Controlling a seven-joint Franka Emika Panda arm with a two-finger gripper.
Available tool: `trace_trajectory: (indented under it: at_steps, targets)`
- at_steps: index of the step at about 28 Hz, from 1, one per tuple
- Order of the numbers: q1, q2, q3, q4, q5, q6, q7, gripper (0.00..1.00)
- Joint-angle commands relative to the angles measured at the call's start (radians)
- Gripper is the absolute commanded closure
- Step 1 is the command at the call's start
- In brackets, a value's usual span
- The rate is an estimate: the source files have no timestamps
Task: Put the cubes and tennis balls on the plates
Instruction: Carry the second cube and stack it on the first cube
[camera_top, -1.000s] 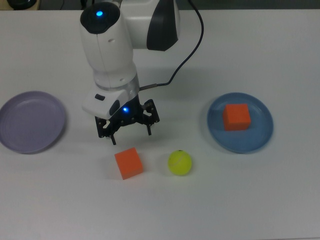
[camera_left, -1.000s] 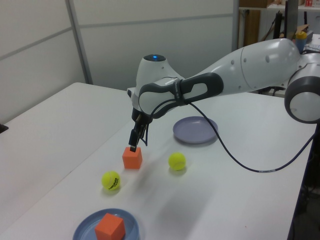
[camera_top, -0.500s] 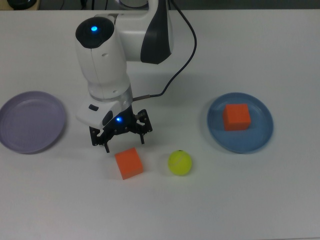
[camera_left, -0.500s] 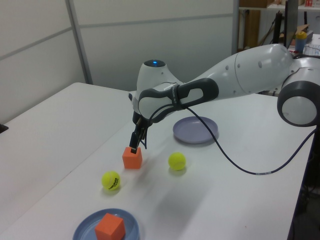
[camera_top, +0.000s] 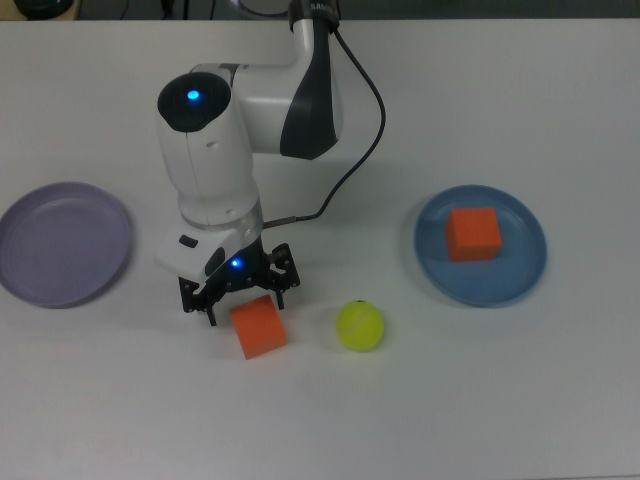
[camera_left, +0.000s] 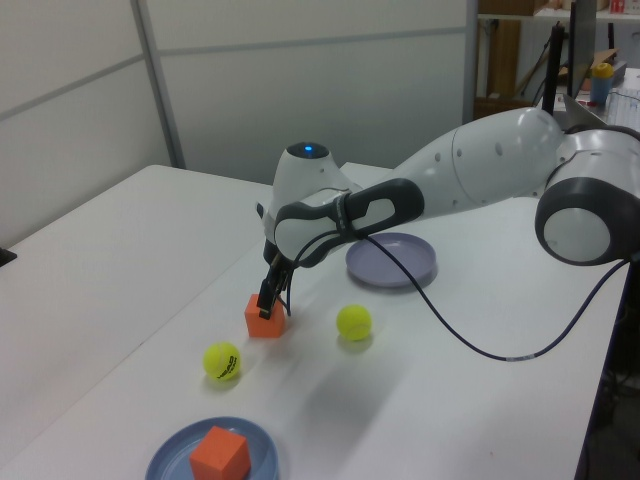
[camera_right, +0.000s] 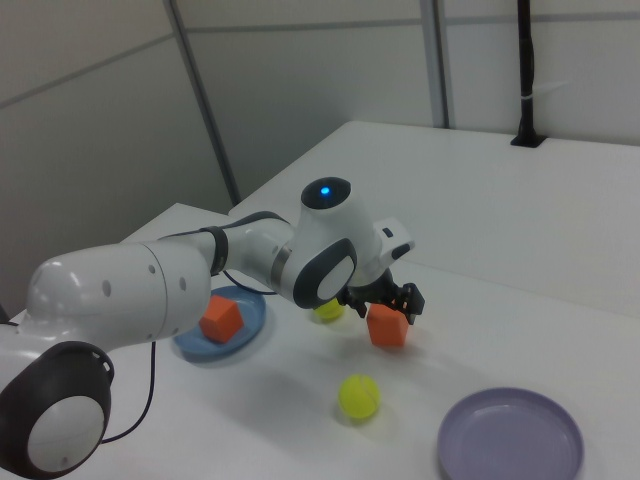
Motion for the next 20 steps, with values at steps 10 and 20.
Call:
trace_trajectory:
  at_steps: [10,20]
  targets:
    - [0.009,0.052,0.001,0.034,0.026,0.039,-0.02,0.57]
    - [0.014,0.031,0.006,0.034,0.029,0.036,0.023,1.0]
